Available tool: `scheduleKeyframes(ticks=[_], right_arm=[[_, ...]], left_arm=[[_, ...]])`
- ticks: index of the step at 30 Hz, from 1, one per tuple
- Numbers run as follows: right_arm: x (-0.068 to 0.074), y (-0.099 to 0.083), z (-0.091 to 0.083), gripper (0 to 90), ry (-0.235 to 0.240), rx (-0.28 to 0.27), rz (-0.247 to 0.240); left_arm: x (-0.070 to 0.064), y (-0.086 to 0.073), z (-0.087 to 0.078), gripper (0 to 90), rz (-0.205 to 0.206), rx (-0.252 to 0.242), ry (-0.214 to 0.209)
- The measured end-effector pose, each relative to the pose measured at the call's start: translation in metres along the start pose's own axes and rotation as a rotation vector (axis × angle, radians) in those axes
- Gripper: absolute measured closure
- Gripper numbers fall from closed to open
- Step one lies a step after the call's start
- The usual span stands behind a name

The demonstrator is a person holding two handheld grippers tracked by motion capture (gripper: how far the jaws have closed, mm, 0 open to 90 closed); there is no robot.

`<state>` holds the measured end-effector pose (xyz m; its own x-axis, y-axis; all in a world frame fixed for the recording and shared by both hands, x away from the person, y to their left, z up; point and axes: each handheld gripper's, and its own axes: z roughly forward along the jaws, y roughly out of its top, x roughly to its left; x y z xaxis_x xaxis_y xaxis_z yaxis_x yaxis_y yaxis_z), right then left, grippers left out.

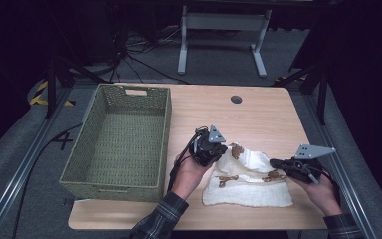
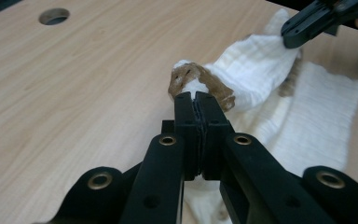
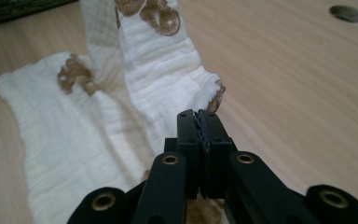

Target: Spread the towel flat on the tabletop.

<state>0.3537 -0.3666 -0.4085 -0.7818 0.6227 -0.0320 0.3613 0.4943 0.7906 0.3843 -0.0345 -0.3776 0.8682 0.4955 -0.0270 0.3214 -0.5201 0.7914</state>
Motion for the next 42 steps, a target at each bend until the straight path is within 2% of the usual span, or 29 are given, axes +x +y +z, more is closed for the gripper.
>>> scheduleKeyframes(ticks=[2, 3, 6, 8, 9, 10, 11, 12, 13, 14, 15, 19, 20, 25, 28, 29, 30, 31, 32, 35, 37, 40, 42], right_arm=[[0.008, -0.006, 0.003, 88.6, 0.023, 0.029, -0.005], [0.008, -0.006, 0.003, 88.6, 0.023, 0.029, -0.005], [0.018, -0.015, 0.008, 88.5, 0.049, 0.074, -0.016], [0.024, -0.023, 0.010, 88.5, 0.074, 0.107, -0.005], [0.025, -0.026, 0.011, 88.5, 0.078, 0.112, -0.007], [0.025, -0.026, 0.011, 88.5, 0.078, 0.112, -0.007], [0.025, -0.027, 0.011, 88.4, 0.084, 0.119, -0.003], [0.027, -0.032, 0.011, 87.5, 0.101, 0.132, 0.014], [0.027, -0.032, 0.011, 87.5, 0.101, 0.132, 0.014], [0.029, -0.036, 0.011, 85.7, 0.111, 0.153, 0.019], [0.030, -0.037, 0.010, 85.0, 0.119, 0.158, 0.022], [0.030, -0.044, 0.007, 84.4, 0.129, 0.174, 0.043], [0.031, -0.047, 0.005, 84.3, 0.134, 0.180, 0.055], [0.032, -0.053, -0.003, 82.4, 0.130, 0.178, 0.060], [0.030, -0.048, -0.015, 81.5, 0.113, 0.106, 0.061], [0.030, -0.048, -0.015, 81.5, 0.113, 0.106, 0.061], [0.024, -0.043, -0.023, 80.7, 0.073, 0.064, 0.062], [0.024, -0.043, -0.023, 80.7, 0.073, 0.064, 0.062], [0.016, -0.039, -0.028, 79.6, 0.038, 0.048, 0.064], [0.007, -0.035, -0.030, 78.1, 0.017, 0.033, 0.073], [-0.001, -0.031, -0.026, 75.7, 0.018, 0.038, 0.080], [-0.003, -0.031, -0.018, 73.6, 0.045, 0.054, 0.094], [-0.005, -0.035, -0.009, 70.8, 0.058, 0.097, 0.101]], left_arm=[[-0.004, -0.003, -0.001, 88.5, 0.008, 0.011, -0.011], [-0.010, -0.009, 0.000, 88.5, 0.012, 0.025, -0.019], [-0.017, -0.022, 0.005, 88.3, 0.017, 0.065, -0.042], [-0.021, -0.031, 0.010, 88.2, 0.022, 0.108, -0.065], [-0.025, -0.040, 0.016, 88.1, 0.022, 0.139, -0.084], [-0.025, -0.040, 0.016, 88.1, 0.022, 0.139, -0.084], [-0.027, -0.045, 0.019, 88.1, 0.013, 0.164, -0.095], [-0.028, -0.052, 0.023, 87.8, 0.013, 0.187, -0.109], [-0.028, -0.052, 0.023, 87.4, 0.013, 0.187, -0.109], [-0.029, -0.054, 0.025, 86.0, 0.008, 0.200, -0.114], [-0.030, -0.056, 0.027, 85.0, 0.003, 0.225, -0.119], [-0.031, -0.062, 0.032, 84.6, 0.010, 0.262, -0.115], [-0.031, -0.064, 0.033, 84.6, 0.001, 0.262, -0.116], [-0.031, -0.068, 0.032, 82.2, -0.006, 0.270, -0.123], [-0.031, -0.067, 0.031, 80.5, -0.006, 0.270, -0.122], [-0.031, -0.067, 0.031, 80.5, -0.010, 0.268, -0.123], [-0.031, -0.067, 0.031, 80.4, -0.008, 0.271, -0.125], [-0.031, -0.067, 0.031, 80.4, -0.008, 0.271, -0.125], [-0.031, -0.067, 0.031, 80.3, -0.007, 0.271, -0.126], [-0.031, -0.067, 0.031, 79.8, -0.009, 0.271, -0.127], [-0.031, -0.067, 0.032, 79.5, -0.015, 0.273, -0.126], [-0.031, -0.067, 0.032, 79.2, -0.013, 0.273, -0.128], [-0.031, -0.068, 0.032, 79.0, -0.019, 0.262, -0.131]])
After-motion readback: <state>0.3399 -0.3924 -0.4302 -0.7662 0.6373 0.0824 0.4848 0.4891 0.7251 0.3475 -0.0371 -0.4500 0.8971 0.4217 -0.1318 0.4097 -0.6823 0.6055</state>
